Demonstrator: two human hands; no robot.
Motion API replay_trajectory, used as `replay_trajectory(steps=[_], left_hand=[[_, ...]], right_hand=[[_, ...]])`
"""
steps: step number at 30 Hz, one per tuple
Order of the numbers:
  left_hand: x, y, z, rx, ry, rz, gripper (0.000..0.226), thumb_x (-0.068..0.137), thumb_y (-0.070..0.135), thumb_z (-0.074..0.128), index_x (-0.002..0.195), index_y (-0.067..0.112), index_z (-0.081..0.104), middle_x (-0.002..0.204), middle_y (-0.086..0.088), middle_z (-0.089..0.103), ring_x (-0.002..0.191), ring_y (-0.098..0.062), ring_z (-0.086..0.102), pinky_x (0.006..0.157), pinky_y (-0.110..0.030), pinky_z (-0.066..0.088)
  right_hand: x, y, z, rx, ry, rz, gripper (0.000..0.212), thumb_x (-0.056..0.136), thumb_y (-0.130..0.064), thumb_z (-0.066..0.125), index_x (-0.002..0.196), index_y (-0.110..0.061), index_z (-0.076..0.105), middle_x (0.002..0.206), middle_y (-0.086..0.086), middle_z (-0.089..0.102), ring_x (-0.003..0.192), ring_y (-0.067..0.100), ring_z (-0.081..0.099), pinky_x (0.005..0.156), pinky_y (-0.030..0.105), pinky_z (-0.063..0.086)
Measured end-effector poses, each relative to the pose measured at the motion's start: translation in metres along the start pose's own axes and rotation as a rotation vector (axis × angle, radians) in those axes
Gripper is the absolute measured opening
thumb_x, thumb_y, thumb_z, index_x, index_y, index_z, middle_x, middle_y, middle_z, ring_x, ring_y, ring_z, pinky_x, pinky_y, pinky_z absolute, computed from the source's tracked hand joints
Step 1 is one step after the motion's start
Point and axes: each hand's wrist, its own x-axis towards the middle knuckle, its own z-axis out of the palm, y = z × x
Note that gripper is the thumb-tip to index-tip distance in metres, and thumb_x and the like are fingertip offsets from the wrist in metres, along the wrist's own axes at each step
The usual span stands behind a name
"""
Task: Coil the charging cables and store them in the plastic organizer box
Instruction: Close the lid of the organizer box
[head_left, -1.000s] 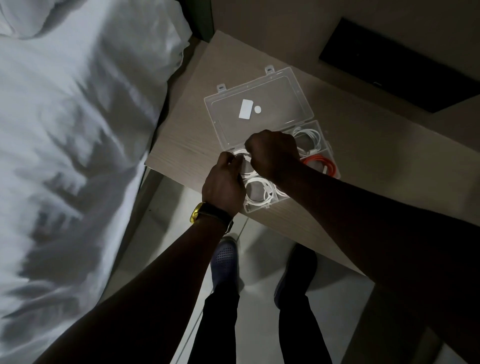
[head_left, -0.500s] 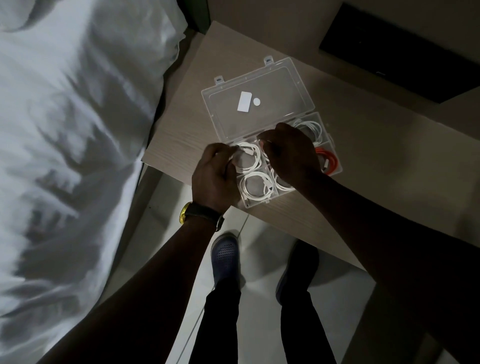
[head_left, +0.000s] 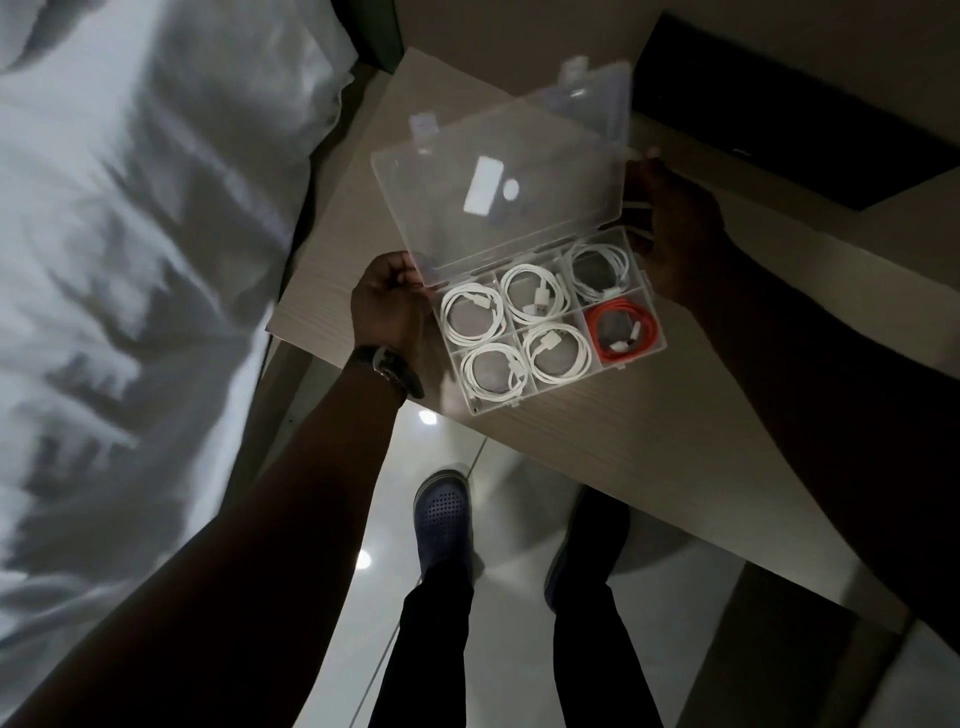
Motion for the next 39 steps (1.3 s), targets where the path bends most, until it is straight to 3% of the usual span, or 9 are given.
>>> replay_trajectory(steps=[6, 9, 12, 15, 17, 19, 25, 34, 39], left_hand=[[-0.014, -0.002, -0.01, -0.246, -0.131, -0.033, 0.028, 0.087, -0.015, 0.037, 0.091, -0.008, 0.065, 0.074, -0.006, 0.076, 0.072, -0.017, 0.073, 0.066, -0.024, 0.057], [-0.022, -0.008, -0.02, 0.078, -0.15, 0.157, 0.031, 0.085, -0.013, 0.043, 0.105, -0.011, 0.067, 0.106, -0.019, 0.072, 0.1, -0.019, 0.069, 0.091, -0.034, 0.053], [-0.038, -0.02, -0.034, 0.44, -0.292, 0.339, 0.036, 0.089, 0.007, 0.055, 0.125, 0.006, 0.065, 0.138, -0.009, 0.056, 0.13, -0.019, 0.05, 0.112, -0.039, 0.039], [-0.055, -0.03, -0.038, 0.655, -0.422, 0.422, 0.083, 0.077, 0.039, 0.078, 0.146, 0.012, 0.042, 0.158, -0.005, 0.025, 0.147, -0.017, 0.026, 0.118, -0.029, 0.028], [-0.064, -0.04, -0.036, 0.802, -0.466, 0.528, 0.116, 0.062, 0.044, 0.086, 0.151, 0.003, 0.025, 0.162, -0.019, 0.008, 0.151, -0.028, 0.013, 0.12, -0.036, 0.024], [-0.071, -0.046, -0.031, 0.926, -0.45, 0.597, 0.13, 0.056, 0.052, 0.087, 0.15, -0.004, 0.018, 0.16, -0.027, 0.005, 0.15, -0.037, 0.009, 0.12, -0.048, 0.021], [-0.076, -0.068, -0.023, 1.125, -0.363, 0.824, 0.103, 0.071, 0.051, 0.079, 0.146, -0.004, 0.034, 0.157, -0.029, 0.023, 0.146, -0.052, 0.012, 0.119, -0.057, 0.015], [-0.067, -0.088, -0.021, 1.335, -0.385, 0.91, 0.097, 0.087, 0.061, 0.054, 0.149, -0.007, 0.022, 0.158, -0.033, 0.013, 0.144, -0.057, 0.003, 0.118, -0.062, 0.012], [-0.057, -0.09, -0.015, 1.392, -0.417, 0.859, 0.096, 0.095, 0.065, 0.037, 0.149, -0.011, 0.013, 0.156, -0.038, 0.007, 0.143, -0.059, 0.004, 0.115, -0.068, 0.007]], right_hand=[[-0.014, 0.025, -0.033, 0.083, -0.066, 0.031, 0.031, 0.099, -0.03, 0.05, 0.113, -0.012, 0.072, 0.115, 0.006, 0.072, 0.112, 0.024, 0.065, 0.101, 0.038, 0.048], [-0.023, 0.04, -0.052, 0.054, -0.106, -0.011, 0.025, 0.096, -0.024, 0.057, 0.117, -0.016, 0.069, 0.119, 0.001, 0.07, 0.115, 0.02, 0.064, 0.1, 0.038, 0.049], [-0.031, 0.052, -0.066, -0.035, -0.172, -0.073, 0.033, 0.093, -0.018, 0.063, 0.126, -0.018, 0.065, 0.119, -0.003, 0.071, 0.108, 0.015, 0.065, 0.089, 0.034, 0.05], [-0.04, 0.065, -0.077, -0.294, -0.334, -0.111, 0.069, 0.072, -0.032, 0.082, 0.134, -0.04, 0.053, 0.145, -0.008, 0.051, 0.127, 0.011, 0.052, 0.097, 0.033, 0.047], [-0.045, 0.072, -0.081, -0.639, -0.395, -0.197, 0.092, 0.061, -0.043, 0.086, 0.14, -0.051, 0.039, 0.156, -0.018, 0.029, 0.139, 0.007, 0.035, 0.104, 0.028, 0.042], [-0.046, 0.083, -0.084, -0.929, -0.401, -0.376, 0.105, 0.062, -0.046, 0.086, 0.149, -0.045, 0.027, 0.162, -0.012, 0.017, 0.144, 0.006, 0.023, 0.109, 0.033, 0.036], [-0.044, 0.103, -0.087, -1.143, -0.331, -0.531, 0.108, 0.07, -0.054, 0.078, 0.151, -0.05, 0.007, 0.165, -0.013, 0.006, 0.145, 0.007, 0.019, 0.105, 0.032, 0.031], [-0.049, 0.12, -0.086, -1.369, -0.27, -0.833, 0.089, 0.084, -0.057, 0.049, 0.156, -0.017, 0.014, 0.161, 0.022, 0.017, 0.142, 0.037, 0.033, 0.103, 0.042, 0.04], [-0.058, 0.128, -0.078, -1.534, -0.137, -0.878, 0.081, 0.085, -0.047, 0.06, 0.147, -0.002, 0.035, 0.142, 0.036, 0.044, 0.109, 0.047, 0.063, 0.074, 0.043, 0.059]])
